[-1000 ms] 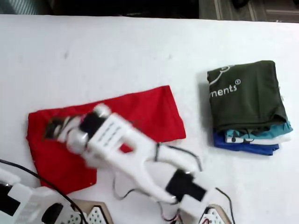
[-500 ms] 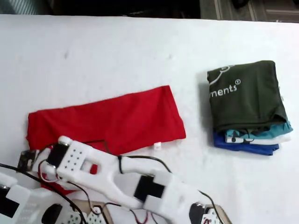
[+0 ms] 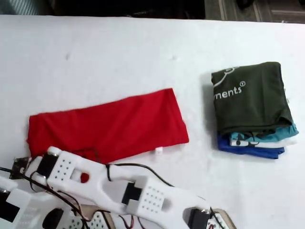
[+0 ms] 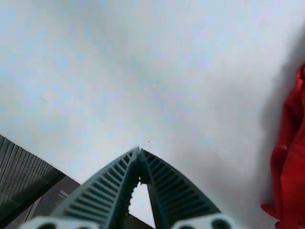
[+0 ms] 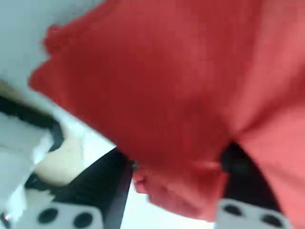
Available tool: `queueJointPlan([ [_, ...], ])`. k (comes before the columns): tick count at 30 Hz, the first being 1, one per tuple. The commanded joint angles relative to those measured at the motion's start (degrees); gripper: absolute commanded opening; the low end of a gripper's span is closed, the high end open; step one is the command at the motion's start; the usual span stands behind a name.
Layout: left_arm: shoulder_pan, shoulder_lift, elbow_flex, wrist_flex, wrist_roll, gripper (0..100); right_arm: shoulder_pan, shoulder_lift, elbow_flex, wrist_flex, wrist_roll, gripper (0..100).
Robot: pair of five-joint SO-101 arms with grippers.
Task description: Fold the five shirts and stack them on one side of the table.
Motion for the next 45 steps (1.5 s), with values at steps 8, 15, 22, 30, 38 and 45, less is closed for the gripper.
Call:
queueJointPlan([
  [8, 0.13, -2.51, -1.67, -0.26, -0.70, 3, 2.24, 2.86, -10.73, 5.14, -0.18, 1.9],
  [15, 0.22, -2.51, -1.67, -0.26, -0.70, 3, 5.76, 3.38, -20.13, 9.19, -0.18, 1.8],
  [22, 0.22, -2.51, -1.67, -0.26, -0.70, 3, 11.03, 3.38, -22.95, 8.84, -0.26, 13.2],
  [30, 0.31, -2.42, -1.58, -0.26, -0.70, 3, 14.55, 3.47, -22.51, 2.59, -0.26, 46.7],
  [38, 0.31, -2.42, -1.58, -0.26, -0.70, 3, 17.71, 2.42, -23.65, 0.48, -4.84, 46.7],
  [45, 0.31, -2.42, -1.58, -0.26, -0.70, 3, 20.44, 2.15, -26.64, 1.01, -5.89, 46.7],
])
